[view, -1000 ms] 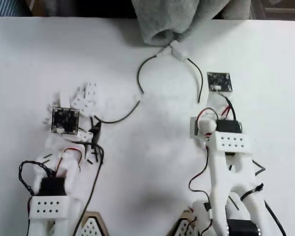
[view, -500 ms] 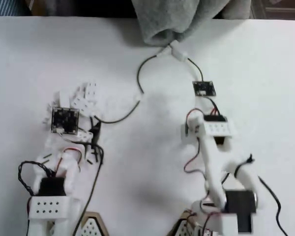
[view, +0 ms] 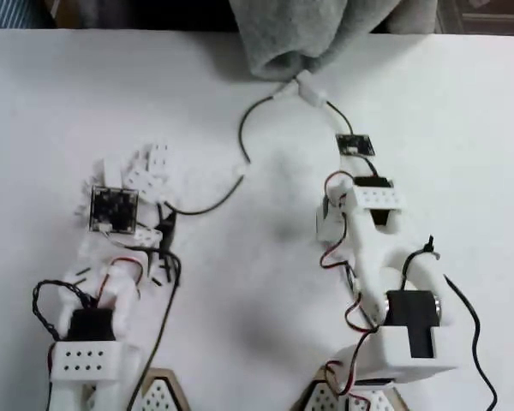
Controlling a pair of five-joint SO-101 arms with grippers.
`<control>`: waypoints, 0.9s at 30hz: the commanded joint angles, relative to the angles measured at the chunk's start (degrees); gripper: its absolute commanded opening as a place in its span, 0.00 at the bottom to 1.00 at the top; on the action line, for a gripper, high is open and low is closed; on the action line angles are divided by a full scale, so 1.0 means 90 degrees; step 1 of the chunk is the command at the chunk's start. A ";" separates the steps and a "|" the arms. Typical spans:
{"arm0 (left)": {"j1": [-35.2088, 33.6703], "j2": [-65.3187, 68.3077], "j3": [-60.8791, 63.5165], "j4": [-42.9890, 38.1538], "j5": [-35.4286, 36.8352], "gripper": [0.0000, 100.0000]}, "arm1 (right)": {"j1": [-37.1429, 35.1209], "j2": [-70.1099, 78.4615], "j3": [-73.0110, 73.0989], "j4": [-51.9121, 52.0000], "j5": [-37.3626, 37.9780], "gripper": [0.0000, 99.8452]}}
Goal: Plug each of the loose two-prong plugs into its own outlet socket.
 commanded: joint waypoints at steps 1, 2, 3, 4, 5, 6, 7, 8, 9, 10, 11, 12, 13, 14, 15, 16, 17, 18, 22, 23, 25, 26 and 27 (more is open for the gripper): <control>0.0044 -0.0083 -0.0049 -0.0127 -0.0039 0.29 | -0.0034 -0.0073 -0.0498 0.0083 -0.0127 0.07; 0.0044 -0.0083 -0.0049 -0.0127 -0.0039 0.29 | -0.0083 -0.0054 -0.0654 0.0103 -0.0303 0.07; 0.0044 -0.0083 -0.0049 -0.0127 -0.0039 0.29 | -0.0132 -0.0015 -0.0830 0.0122 -0.0508 0.08; 0.0044 -0.0083 -0.0049 -0.0127 -0.0039 0.29 | -0.0220 -0.0015 -0.0996 0.0122 -0.0664 0.08; 0.0044 -0.0083 -0.0049 -0.0127 -0.0039 0.29 | -0.0327 -0.0015 -0.1143 0.0122 -0.0772 0.07; 0.0044 -0.0083 -0.0049 -0.0127 -0.0039 0.29 | -0.0454 -0.0015 -0.1309 0.0122 -0.0899 0.07; 0.0044 -0.0083 -0.0049 -0.0127 -0.0039 0.29 | -0.0620 -0.0015 -0.1475 0.0132 -0.0987 0.07; 0.0044 -0.0083 -0.0049 -0.0127 -0.0039 0.29 | -0.0796 -0.0005 -0.1641 0.0151 -0.1114 0.07; 0.0034 -0.0083 -0.0049 -0.0127 -0.0039 0.29 | -0.0982 -0.0005 -0.1817 0.0230 -0.1270 0.08; 0.0034 -0.0083 -0.0049 -0.0127 -0.0039 0.29 | -0.1177 -0.0005 -0.2002 0.0308 -0.1397 0.08; 0.0034 -0.0083 -0.0049 -0.0127 -0.0039 0.29 | -0.1343 0.0024 -0.2188 0.0366 -0.1495 0.08; 0.0024 -0.0083 -0.0049 -0.0127 -0.0039 0.29 | -0.1480 0.0093 -0.2383 0.0415 -0.1602 0.08; 0.0024 -0.0083 -0.0049 -0.0127 -0.0039 0.28 | -0.1597 0.0220 -0.2637 0.0454 -0.1719 0.08; -0.0034 -0.0083 -0.0049 -0.0127 -0.0039 0.27 | -0.1734 0.0386 -0.2911 0.0523 -0.1905 0.08; -0.0103 -0.0083 -0.0059 -0.0127 -0.0039 0.25 | -0.1851 0.0620 -0.3194 0.0620 -0.2100 0.08; -0.0161 -0.0083 -0.0068 -0.0137 -0.0039 0.24 | -0.1910 0.0884 -0.3477 0.0708 -0.2266 0.08; -0.0190 -0.0083 -0.0088 -0.0137 -0.0039 0.22 | -0.1939 0.1197 -0.3761 0.0777 -0.2442 0.08; -0.0200 -0.0083 -0.0098 -0.0137 -0.0039 0.21 | -0.1939 0.1548 -0.4005 0.0825 -0.2628 0.08; -0.0200 -0.0083 -0.0107 -0.0137 -0.0039 0.21 | -0.1919 0.2965 -0.5001 0.0884 -0.3438 0.08; -0.0200 -0.0083 -0.0107 -0.0137 -0.0039 0.21 | -0.1919 0.3277 -0.5265 0.0894 -0.3634 0.08; -0.0200 -0.0083 -0.0107 -0.0137 -0.0039 0.21 | -0.1958 0.3863 -0.5744 0.0923 -0.4054 0.08; -0.0200 -0.0083 -0.0107 -0.0137 -0.0039 0.21 | -0.1968 0.4127 -0.5949 0.0923 -0.4288 0.08; -0.0200 -0.0083 -0.0107 -0.0137 -0.0039 0.21 | -0.1978 0.4371 -0.6134 0.0923 -0.4542 0.08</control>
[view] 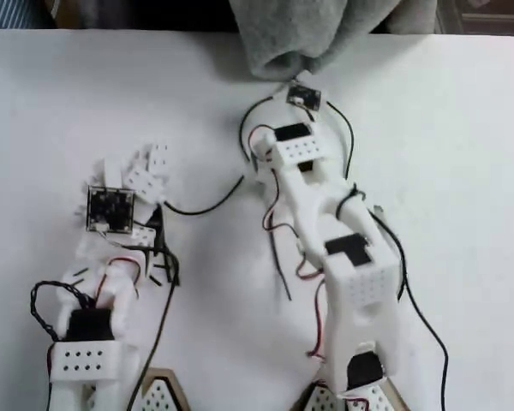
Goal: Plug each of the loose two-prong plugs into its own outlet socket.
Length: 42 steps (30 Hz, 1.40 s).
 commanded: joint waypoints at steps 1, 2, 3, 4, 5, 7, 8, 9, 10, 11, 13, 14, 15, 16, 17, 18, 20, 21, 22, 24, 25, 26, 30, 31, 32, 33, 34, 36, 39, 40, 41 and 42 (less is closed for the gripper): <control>-0.0083 -0.0083 -0.0107 -0.0137 -0.0039 0.21 | -0.0132 0.0943 -0.1104 0.0044 -0.1006 0.08; -0.0083 -0.0083 -0.0107 -0.0137 -0.0039 0.21 | -0.0142 0.1118 -0.1250 0.0054 -0.1153 0.08; -0.0083 -0.0083 -0.0117 -0.0137 -0.0039 0.21 | -0.0142 0.1197 -0.1426 0.0132 -0.1241 0.08; -0.0083 -0.0083 -0.0117 -0.0137 -0.0039 0.21 | -0.0161 0.1236 -0.1582 0.0278 -0.1280 0.08; -0.0083 -0.0083 -0.0117 -0.0137 -0.0039 0.21 | -0.0171 0.1245 -0.1719 0.0415 -0.1280 0.09; -0.0083 -0.0083 -0.0117 -0.0137 -0.0039 0.21 | -0.0230 0.1197 -0.1924 0.0659 -0.1289 0.16; -0.0083 -0.0083 -0.0117 -0.0137 -0.0039 0.21 | -0.0239 0.1187 -0.2051 0.0816 -0.1289 0.20; -0.0083 -0.0083 -0.0117 -0.0137 -0.0039 0.21 | -0.0259 0.1167 -0.2217 0.1011 -0.1289 0.25; -0.0083 -0.0083 -0.0117 -0.0137 -0.0039 0.21 | -0.0259 0.1158 -0.2374 0.1187 -0.1289 0.30; -0.0083 -0.0083 -0.0127 -0.0137 -0.0039 0.21 | -0.0259 0.1138 -0.2501 0.1324 -0.1289 0.34; -0.0083 -0.0083 -0.0127 -0.0137 -0.0039 0.21 | -0.0249 0.1079 -0.2745 0.1548 -0.1241 0.42; -0.0083 -0.0083 -0.0127 -0.0137 -0.0039 0.21 | -0.0230 0.1031 -0.2891 0.1675 -0.1241 0.44; -0.0093 -0.0083 -0.0127 -0.0137 -0.0039 0.21 | -0.0200 0.0972 -0.3048 0.1832 -0.1231 0.45; -0.0093 -0.0083 -0.0127 -0.0127 -0.0039 0.21 | -0.0132 0.0904 -0.3204 0.1998 -0.1231 0.45; -0.0093 -0.0083 -0.0127 -0.0127 -0.0039 0.21 | -0.0063 0.0825 -0.3380 0.2193 -0.1231 0.45; -0.0093 -0.0083 -0.0127 -0.0127 -0.0039 0.21 | 0.0015 0.0737 -0.3565 0.2379 -0.1231 0.45; -0.0093 -0.0083 -0.0137 -0.0127 -0.0039 0.21 | 0.0249 0.0513 -0.3995 0.2789 -0.1231 0.44; -0.0093 -0.0083 -0.0137 -0.0127 -0.0049 0.21 | 0.0405 0.0376 -0.4239 0.3004 -0.1221 0.44; -0.0093 -0.0083 -0.0137 -0.0127 -0.0059 0.21 | 0.0562 0.0249 -0.4484 0.3228 -0.1221 0.44; -0.0093 -0.0083 -0.0186 -0.0107 -0.0068 0.21 | 0.0884 -0.0024 -0.4943 0.3668 -0.0889 0.44; -0.0142 -0.0054 -0.0274 -0.0068 -0.0068 0.21 | 0.1040 -0.0142 -0.5158 0.3834 -0.0547 0.44; -0.0269 -0.0044 -0.0352 0.0020 -0.0049 0.21 | 0.1187 -0.0278 -0.5284 0.3893 -0.0156 0.44; -0.0952 -0.0034 -0.1074 0.0713 0.0029 0.21 | 0.2027 -0.1011 -0.5021 0.3902 0.1260 0.44; -0.1148 -0.0034 -0.1309 0.0938 0.0068 0.21 | 0.2232 -0.1197 -0.4874 0.3902 0.1270 0.44; -0.1314 -0.0034 -0.1534 0.1172 0.0068 0.21 | 0.2427 -0.1372 -0.4718 0.3902 0.1270 0.44; -0.1431 -0.0034 -0.1778 0.1397 0.0049 0.21 | 0.2593 -0.1529 -0.4552 0.3902 0.1280 0.44; -0.1480 -0.0034 -0.2012 0.1602 0.0049 0.21 | 0.2750 -0.1685 -0.4357 0.3902 0.1299 0.44; -0.1499 -0.0034 -0.2501 0.1963 0.0049 0.21 | 0.3033 -0.1968 -0.3897 0.3902 0.1328 0.44; -0.1499 0.0210 -0.3370 0.2608 0.0049 0.21 | 0.3365 -0.2359 -0.2882 0.3902 0.1319 0.44; -0.1509 0.0454 -0.3692 0.2784 0.0049 0.21 | 0.3453 -0.2427 -0.2520 0.3893 0.1299 0.44; -0.1509 0.0777 -0.4024 0.2930 0.0049 0.21 | 0.3512 -0.2486 -0.2159 0.3814 0.1289 0.44; -0.1509 0.1167 -0.4357 0.3067 0.0049 0.21 | 0.3541 -0.2515 -0.1788 0.3668 0.1299 0.44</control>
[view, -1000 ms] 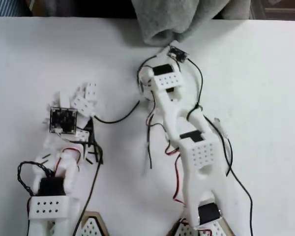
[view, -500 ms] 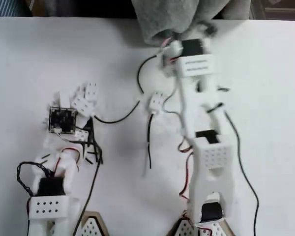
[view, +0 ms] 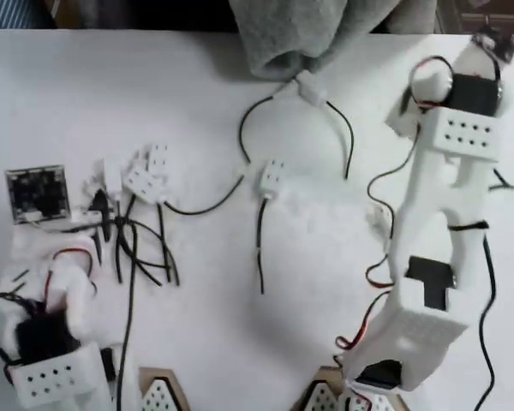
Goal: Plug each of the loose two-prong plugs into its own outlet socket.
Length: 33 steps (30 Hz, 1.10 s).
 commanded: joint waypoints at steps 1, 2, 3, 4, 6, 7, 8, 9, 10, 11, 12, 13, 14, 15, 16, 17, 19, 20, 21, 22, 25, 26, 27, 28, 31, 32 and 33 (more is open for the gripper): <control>-0.0044 0.1197 -0.1465 0.0518 0.0068 0.21 | 0.0298 -0.0562 0.1524 -0.0396 0.0039 0.44; -0.0054 0.1646 -0.1846 0.0752 0.0088 0.21 | 0.0308 -0.0571 0.1895 -0.0620 0.0049 0.44; -0.0083 0.2105 -0.2237 0.0996 0.0088 0.21 | 0.0317 -0.0571 0.2227 -0.0825 0.0049 0.44; -0.0142 0.2535 -0.2637 0.1280 0.0098 0.21 | 0.0337 -0.0571 0.2540 -0.1031 0.0049 0.44; -0.0269 0.3336 -0.3360 0.1797 0.0156 0.21 | 0.0376 -0.0542 0.3136 -0.1431 0.0049 0.44; -0.0386 0.3687 -0.3702 0.2032 0.0264 0.21 | 0.0376 -0.0523 0.3438 -0.1705 0.0049 0.44; -0.0552 0.4010 -0.3995 0.2237 0.0371 0.21 | 0.0366 -0.0513 0.3751 -0.2017 0.0049 0.44; -0.0718 0.4322 -0.4259 0.2403 0.0459 0.21 | 0.0366 -0.0513 0.4093 -0.2388 0.0049 0.44; -0.0845 0.4635 -0.4493 0.2530 0.0527 0.21 | 0.0366 -0.0513 0.4425 -0.2769 0.0049 0.44; -0.0933 0.4928 -0.4679 0.2676 0.0586 0.21 | 0.0366 -0.0513 0.4737 -0.3131 0.0049 0.44; -0.1011 0.5201 -0.4806 0.2823 0.0635 0.21 | 0.0366 -0.0513 0.5001 -0.3453 0.0049 0.44; -0.1050 0.5475 -0.4904 0.2979 0.0684 0.21 | 0.0366 -0.0532 0.5216 -0.3746 0.0059 0.44; -0.1050 0.5739 -0.4962 0.3116 0.0762 0.21 | 0.0366 -0.0552 0.5392 -0.3980 0.0059 0.44; -0.1050 0.5993 -0.5001 0.3223 0.0879 0.21 | 0.0366 -0.0562 0.5519 -0.4176 0.0059 0.44; -0.1031 0.6208 -0.5011 0.3263 0.1035 0.21 | 0.0366 -0.0552 0.5607 -0.4342 0.0059 0.44; -0.1011 0.6432 -0.5031 0.3263 0.1260 0.21 | 0.0357 -0.0523 0.5665 -0.4479 0.0059 0.44; -0.0943 0.6794 -0.5040 0.3145 0.1817 0.21 | 0.0357 -0.0513 0.5832 -0.4772 0.0059 0.44; -0.0913 0.6930 -0.5040 0.3126 0.2071 0.21 | 0.0357 -0.0513 0.5929 -0.4918 0.0068 0.44; -0.0884 0.7048 -0.5001 0.3126 0.2286 0.21 | 0.0347 -0.0513 0.5998 -0.5035 0.0068 0.44; -0.0874 0.7155 -0.4991 0.3136 0.2422 0.21 | 0.0337 -0.0513 0.6046 -0.5123 0.0068 0.44; -0.0874 0.7380 -0.4933 0.3048 0.2540 0.21 | 0.0288 -0.0513 0.6095 -0.5201 0.0068 0.44; -0.0874 0.7429 -0.4874 0.2940 0.2618 0.21 | 0.0239 -0.0513 0.6105 -0.5201 0.0068 0.44; -0.0864 0.7468 -0.4777 0.2803 0.2784 0.21 | 0.0200 -0.0513 0.6115 -0.5201 0.0068 0.44; -0.0835 0.7497 -0.4659 0.2618 0.2999 0.21 | 0.0142 -0.0513 0.6164 -0.5211 0.0068 0.44; -0.0669 0.7497 -0.4015 0.1690 0.3575 0.21 | -0.0044 -0.0523 0.6379 -0.5485 0.0215 0.44; -0.0552 0.7497 -0.3829 0.1397 0.3683 0.21 | -0.0093 -0.0523 0.6427 -0.5573 0.0410 0.44; -0.0435 0.7487 -0.3683 0.1143 0.3722 0.21 | -0.0161 -0.0523 0.6447 -0.5631 0.0576 0.44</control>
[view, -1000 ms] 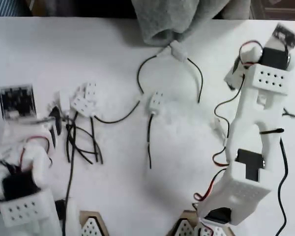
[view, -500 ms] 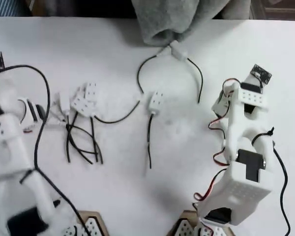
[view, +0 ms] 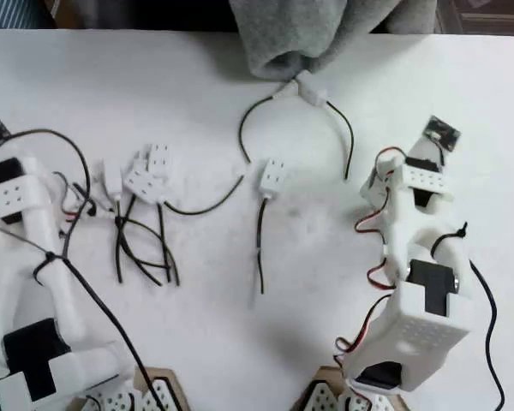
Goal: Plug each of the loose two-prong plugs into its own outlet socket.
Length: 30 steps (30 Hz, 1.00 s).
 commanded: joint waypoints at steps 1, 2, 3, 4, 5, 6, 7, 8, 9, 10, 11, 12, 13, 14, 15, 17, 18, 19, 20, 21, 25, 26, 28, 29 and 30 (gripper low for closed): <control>0.0425 -0.0034 0.0381 -0.0987 0.0264 0.21 | -0.0308 -0.0298 0.0068 -0.0317 0.0606 0.44; 0.0503 -0.0024 0.0469 -0.1182 0.0274 0.21 | -0.0347 -0.0298 0.0068 -0.0327 0.0645 0.44; 0.0571 -0.0024 0.0527 -0.1348 0.0303 0.21 | -0.0366 -0.0298 0.0068 -0.0327 0.0635 0.44; 0.0630 -0.0015 0.0586 -0.1534 0.0303 0.21 | -0.0376 -0.0288 0.0068 -0.0347 0.0635 0.44; 0.0669 -0.0015 0.0664 -0.1700 0.0313 0.21 | -0.0376 -0.0288 0.0088 -0.0386 0.0635 0.44; 0.0689 -0.0015 0.0742 -0.1905 0.0313 0.21 | -0.0376 -0.0288 0.0088 -0.0405 0.0635 0.44; 0.0689 -0.0015 0.0821 -0.2100 0.0322 0.21 | -0.0376 -0.0288 0.0098 -0.0405 0.0635 0.44; 0.0689 -0.0015 0.0918 -0.2315 0.0322 0.21 | -0.0376 -0.0288 0.0098 -0.0405 0.0635 0.44; 0.0659 -0.0015 0.1026 -0.2530 0.0322 0.21 | -0.0376 -0.0288 0.0098 -0.0405 0.0635 0.44; 0.0611 -0.0015 0.1133 -0.2696 0.0322 0.21 | -0.0376 -0.0288 0.0098 -0.0405 0.0635 0.44; 0.0493 -0.0005 0.1241 -0.2842 0.0322 0.21 | -0.0386 -0.0288 0.0098 -0.0405 0.0635 0.44; 0.0376 -0.0005 0.1348 -0.2960 0.0332 0.21 | -0.0386 -0.0288 0.0098 -0.0405 0.0635 0.44; 0.0298 -0.0005 0.1426 -0.3057 0.0420 0.21 | -0.0386 -0.0288 0.0098 -0.0405 0.0635 0.44; 0.0230 -0.0005 0.1504 -0.3136 0.0547 0.21 | -0.0386 -0.0288 0.0098 -0.0405 0.0635 0.44; 0.0181 -0.0005 0.1573 -0.3194 0.0645 0.21 | -0.0386 -0.0288 0.0098 -0.0405 0.0635 0.44; 0.0171 -0.0005 0.1700 -0.3272 0.0752 0.21 | -0.0386 -0.0288 0.0098 -0.0405 0.0635 0.44; 0.0171 -0.0005 0.1748 -0.3292 0.0762 0.21 | -0.0386 -0.0288 0.0098 -0.0405 0.0635 0.44; 0.0171 -0.0005 0.1797 -0.3292 0.0762 0.21 | -0.0386 -0.0278 0.0098 -0.0405 0.0635 0.44; 0.0171 -0.0005 0.1836 -0.3282 0.0762 0.21 | -0.0386 -0.0278 0.0098 -0.0405 0.0635 0.44; 0.0161 -0.0005 0.1885 -0.3292 0.0772 0.21 | -0.0386 -0.0278 0.0098 -0.0405 0.0635 0.44; 0.0288 0.0044 0.2100 -0.3761 0.0772 0.21 | -0.0386 -0.0278 0.0098 -0.0405 0.0635 0.44; 0.0327 0.0122 0.2120 -0.3917 0.0772 0.21 | -0.0386 -0.0278 0.0098 -0.0405 0.0635 0.44; 0.0337 0.0278 0.1993 -0.3868 0.0791 0.21 | -0.0386 -0.0278 0.0107 -0.0405 0.0645 0.44; 0.0327 0.0357 0.1885 -0.3770 0.0899 0.21 | -0.0386 -0.0278 0.0107 -0.0396 0.0645 0.44; 0.0317 0.0474 0.1778 -0.3683 0.1055 0.21 | -0.0376 -0.0278 0.0107 -0.0396 0.0654 0.44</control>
